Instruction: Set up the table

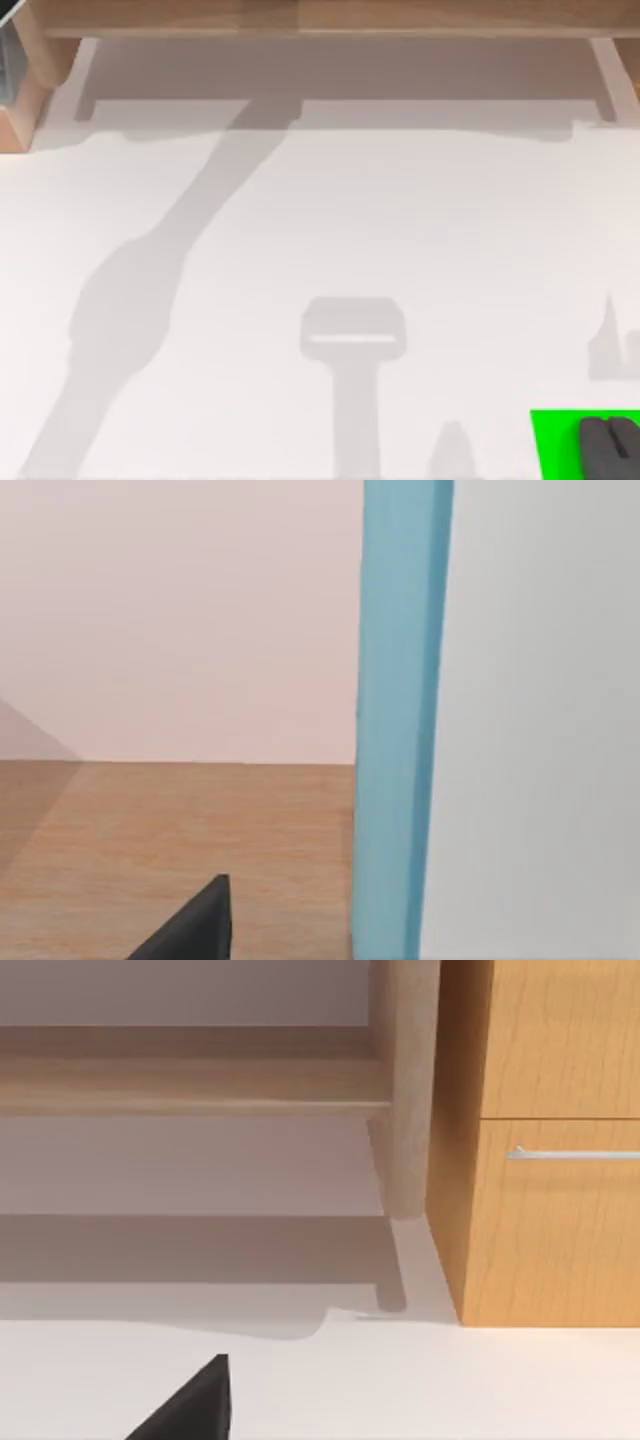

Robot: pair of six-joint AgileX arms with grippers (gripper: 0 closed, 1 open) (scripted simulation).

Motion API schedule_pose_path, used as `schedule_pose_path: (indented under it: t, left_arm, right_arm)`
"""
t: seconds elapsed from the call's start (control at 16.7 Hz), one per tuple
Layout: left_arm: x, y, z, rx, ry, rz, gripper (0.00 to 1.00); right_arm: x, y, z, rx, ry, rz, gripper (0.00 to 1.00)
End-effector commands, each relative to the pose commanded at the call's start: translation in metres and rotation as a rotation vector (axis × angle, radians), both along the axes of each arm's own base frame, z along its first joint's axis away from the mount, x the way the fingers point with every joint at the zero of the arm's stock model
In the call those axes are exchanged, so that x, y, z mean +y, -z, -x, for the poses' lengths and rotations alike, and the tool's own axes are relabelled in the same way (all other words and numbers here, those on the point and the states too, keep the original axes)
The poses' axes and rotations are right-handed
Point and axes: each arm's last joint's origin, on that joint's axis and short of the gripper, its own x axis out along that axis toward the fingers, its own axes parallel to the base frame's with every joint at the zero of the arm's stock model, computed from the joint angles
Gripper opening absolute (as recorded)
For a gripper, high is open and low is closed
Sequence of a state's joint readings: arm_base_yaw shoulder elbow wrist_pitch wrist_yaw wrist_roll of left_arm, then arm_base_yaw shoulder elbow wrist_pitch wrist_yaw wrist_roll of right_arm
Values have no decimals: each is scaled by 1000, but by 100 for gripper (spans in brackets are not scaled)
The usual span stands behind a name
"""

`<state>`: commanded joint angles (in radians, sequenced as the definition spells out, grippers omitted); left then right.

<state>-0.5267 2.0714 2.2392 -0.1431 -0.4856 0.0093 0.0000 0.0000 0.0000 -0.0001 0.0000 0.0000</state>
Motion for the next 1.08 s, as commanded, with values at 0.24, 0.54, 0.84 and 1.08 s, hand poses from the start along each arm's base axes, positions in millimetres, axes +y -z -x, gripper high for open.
schedule_pose_path:
  t: [0.24,0.54,0.84,1.08]
  left_arm:
    - [0,1,-4,4,0,-2,100]
    - [0,1,-4,4,0,-2,70]
    - [0,1,-4,4,0,-2,32]
    - [0,1,-4,4,0,-2,2]
  right_arm:
    - [0,0,0,0,0,0,100]
    - [0,0,0,0,0,0,100]
    - [0,0,0,0,0,0,100]
    - [0,0,0,0,0,0,100]
